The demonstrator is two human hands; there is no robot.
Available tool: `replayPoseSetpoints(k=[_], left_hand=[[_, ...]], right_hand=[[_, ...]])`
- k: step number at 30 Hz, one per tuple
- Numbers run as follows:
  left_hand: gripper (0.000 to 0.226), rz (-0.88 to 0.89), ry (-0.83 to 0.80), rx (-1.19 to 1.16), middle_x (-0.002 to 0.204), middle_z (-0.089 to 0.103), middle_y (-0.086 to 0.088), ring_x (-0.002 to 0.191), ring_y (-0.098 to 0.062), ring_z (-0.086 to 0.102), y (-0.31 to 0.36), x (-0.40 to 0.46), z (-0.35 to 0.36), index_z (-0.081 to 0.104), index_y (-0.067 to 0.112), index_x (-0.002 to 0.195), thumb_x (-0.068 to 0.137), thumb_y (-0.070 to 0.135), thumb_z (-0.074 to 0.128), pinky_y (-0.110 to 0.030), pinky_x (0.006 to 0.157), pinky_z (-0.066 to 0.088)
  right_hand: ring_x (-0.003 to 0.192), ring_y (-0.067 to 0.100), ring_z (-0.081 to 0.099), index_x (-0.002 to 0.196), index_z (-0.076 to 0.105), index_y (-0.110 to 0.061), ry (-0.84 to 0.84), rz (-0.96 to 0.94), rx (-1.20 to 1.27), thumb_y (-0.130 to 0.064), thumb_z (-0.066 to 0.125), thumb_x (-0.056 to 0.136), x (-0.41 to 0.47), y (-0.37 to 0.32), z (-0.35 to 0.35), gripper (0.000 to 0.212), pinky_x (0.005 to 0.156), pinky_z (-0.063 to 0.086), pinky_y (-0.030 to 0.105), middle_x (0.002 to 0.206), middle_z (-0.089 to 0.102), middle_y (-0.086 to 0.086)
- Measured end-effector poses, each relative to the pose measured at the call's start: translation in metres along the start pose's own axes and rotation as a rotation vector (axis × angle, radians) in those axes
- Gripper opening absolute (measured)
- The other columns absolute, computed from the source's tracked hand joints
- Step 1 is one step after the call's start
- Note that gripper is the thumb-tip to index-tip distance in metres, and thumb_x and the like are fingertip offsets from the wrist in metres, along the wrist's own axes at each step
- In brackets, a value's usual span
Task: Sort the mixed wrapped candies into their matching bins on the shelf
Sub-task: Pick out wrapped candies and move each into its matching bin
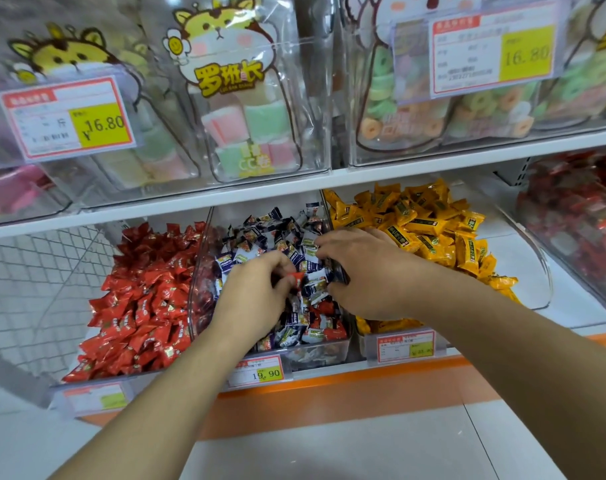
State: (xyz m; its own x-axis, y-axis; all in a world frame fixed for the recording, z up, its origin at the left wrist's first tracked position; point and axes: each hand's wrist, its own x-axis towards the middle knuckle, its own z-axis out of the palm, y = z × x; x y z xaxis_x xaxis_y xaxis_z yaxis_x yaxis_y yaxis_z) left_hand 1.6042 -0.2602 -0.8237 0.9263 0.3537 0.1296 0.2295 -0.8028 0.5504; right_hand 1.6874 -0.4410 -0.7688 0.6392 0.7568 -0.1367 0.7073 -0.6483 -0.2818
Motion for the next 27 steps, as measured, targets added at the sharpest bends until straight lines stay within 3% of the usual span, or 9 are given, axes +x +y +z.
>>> replayPoseSetpoints(k=[2,5,10,14,17,19,22,27], left_hand=[[0.012,-0.016,0.065,-0.093,0.090,0.070,0.017,0.071,0.001,0.067,0.004,-0.004,-0.015,0.068,0.037,0.096,0.095,0.026,0.073,-0.009,0.057,0.044],[0.013,-0.006,0.157,-0.142,0.088,0.071,0.019,0.086,0.012,0.064,0.001,-0.009,-0.043,0.072,0.036,0.100,0.092,0.027,0.076,-0.002,0.070,0.042],[0.007,-0.106,0.319,-0.098,0.085,0.075,0.017,0.084,-0.004,0.072,-0.033,-0.012,-0.096,0.073,0.031,0.095,0.090,0.027,0.072,-0.034,0.088,0.058],[0.019,-0.259,0.335,0.140,0.096,0.076,-0.003,0.094,-0.031,0.071,-0.047,-0.020,-0.112,0.073,0.024,0.111,0.092,0.024,0.069,-0.041,0.087,0.058],[0.024,-0.153,0.343,0.290,0.096,0.069,-0.012,0.096,-0.036,0.064,-0.036,-0.024,-0.102,0.073,0.015,0.113,0.091,0.022,0.067,-0.040,0.087,0.052],[0.024,-0.013,0.293,0.251,0.099,0.060,-0.002,0.100,-0.025,0.059,-0.016,-0.027,-0.086,0.072,0.021,0.116,0.092,0.021,0.068,-0.034,0.092,0.046],[0.023,0.165,0.082,0.126,0.114,0.056,0.014,0.102,-0.006,0.056,0.010,-0.030,-0.053,0.068,0.031,0.117,0.094,0.025,0.070,-0.024,0.094,0.046],[0.017,0.120,-0.359,0.014,0.102,0.072,0.016,0.089,-0.002,0.065,0.027,-0.028,-0.016,0.076,0.034,0.111,0.094,0.032,0.075,-0.024,0.081,0.055]], right_hand=[[0.156,0.014,0.009,0.158,0.032,-0.030,0.002,-0.003,-0.001,-0.036,0.058,0.100,-0.001,0.000,0.000,0.065,0.129,0.000,0.043,0.167,0.021,-0.013],[0.157,0.014,0.009,0.159,0.030,-0.029,-0.001,-0.004,-0.003,-0.037,0.058,0.100,-0.002,0.000,-0.002,0.066,0.129,-0.001,0.043,0.168,0.020,-0.013],[0.157,0.012,0.006,0.160,0.030,-0.030,0.003,-0.008,-0.006,-0.036,0.057,0.100,-0.003,-0.002,-0.001,0.065,0.128,-0.002,0.040,0.168,0.018,-0.015],[0.156,0.012,0.008,0.159,0.032,-0.030,0.002,-0.001,-0.018,-0.037,0.057,0.100,-0.004,-0.004,-0.001,0.064,0.128,0.001,0.040,0.168,0.018,-0.016],[0.156,0.011,0.009,0.158,0.033,-0.031,0.003,0.003,-0.021,-0.036,0.058,0.100,-0.003,-0.005,-0.002,0.064,0.128,0.001,0.039,0.168,0.019,-0.016],[0.156,0.012,0.010,0.158,0.033,-0.031,-0.002,0.009,-0.019,-0.035,0.059,0.099,-0.001,-0.005,-0.002,0.065,0.128,0.002,0.040,0.168,0.019,-0.016],[0.156,0.013,0.010,0.159,0.032,-0.031,-0.024,0.024,-0.003,-0.030,0.059,0.096,0.000,-0.006,-0.004,0.069,0.128,0.004,0.042,0.168,0.020,-0.013],[0.156,0.011,0.009,0.159,0.032,-0.032,-0.027,0.030,0.005,-0.030,0.060,0.095,0.000,-0.006,-0.005,0.069,0.129,0.003,0.043,0.169,0.019,-0.014]])
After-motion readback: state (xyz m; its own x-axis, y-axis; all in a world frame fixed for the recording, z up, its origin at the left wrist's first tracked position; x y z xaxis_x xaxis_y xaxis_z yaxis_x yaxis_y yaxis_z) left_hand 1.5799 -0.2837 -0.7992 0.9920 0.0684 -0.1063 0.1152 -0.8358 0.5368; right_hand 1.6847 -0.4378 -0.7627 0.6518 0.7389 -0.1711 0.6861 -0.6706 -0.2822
